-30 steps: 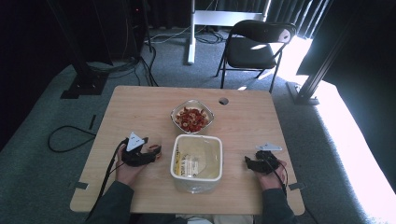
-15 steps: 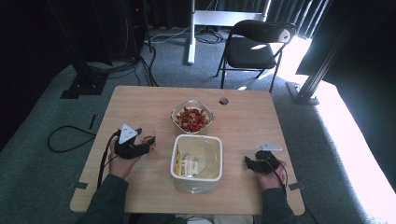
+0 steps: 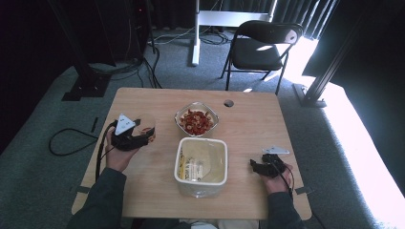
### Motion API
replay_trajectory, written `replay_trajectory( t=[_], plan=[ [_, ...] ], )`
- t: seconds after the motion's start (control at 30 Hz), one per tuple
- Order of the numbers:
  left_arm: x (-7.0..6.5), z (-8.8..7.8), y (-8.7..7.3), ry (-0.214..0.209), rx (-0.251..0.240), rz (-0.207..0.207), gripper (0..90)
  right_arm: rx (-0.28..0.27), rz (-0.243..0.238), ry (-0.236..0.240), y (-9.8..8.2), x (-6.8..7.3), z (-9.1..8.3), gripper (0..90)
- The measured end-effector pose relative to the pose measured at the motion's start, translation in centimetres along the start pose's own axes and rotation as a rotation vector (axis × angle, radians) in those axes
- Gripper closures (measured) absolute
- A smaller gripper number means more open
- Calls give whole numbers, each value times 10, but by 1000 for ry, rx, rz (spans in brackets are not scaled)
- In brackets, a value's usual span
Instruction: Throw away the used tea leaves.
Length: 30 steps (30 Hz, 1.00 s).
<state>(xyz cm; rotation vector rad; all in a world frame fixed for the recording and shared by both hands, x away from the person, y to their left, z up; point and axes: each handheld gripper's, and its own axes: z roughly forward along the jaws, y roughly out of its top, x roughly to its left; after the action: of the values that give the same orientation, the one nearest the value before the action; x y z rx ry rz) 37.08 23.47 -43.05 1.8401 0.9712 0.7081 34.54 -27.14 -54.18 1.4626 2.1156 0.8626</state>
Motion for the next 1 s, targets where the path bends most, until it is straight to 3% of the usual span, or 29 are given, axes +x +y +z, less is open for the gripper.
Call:
replay_trajectory(
  t=[0.33, 1.0],
  plan=[
    [14, 1, 20, 12, -3, 10, 335, -9, 4, 1, 0, 0, 1, 365],
    [15, 11, 50, -4, -17, 50, 335, -23, -3, 7, -1, -2, 2, 365]
  ],
)
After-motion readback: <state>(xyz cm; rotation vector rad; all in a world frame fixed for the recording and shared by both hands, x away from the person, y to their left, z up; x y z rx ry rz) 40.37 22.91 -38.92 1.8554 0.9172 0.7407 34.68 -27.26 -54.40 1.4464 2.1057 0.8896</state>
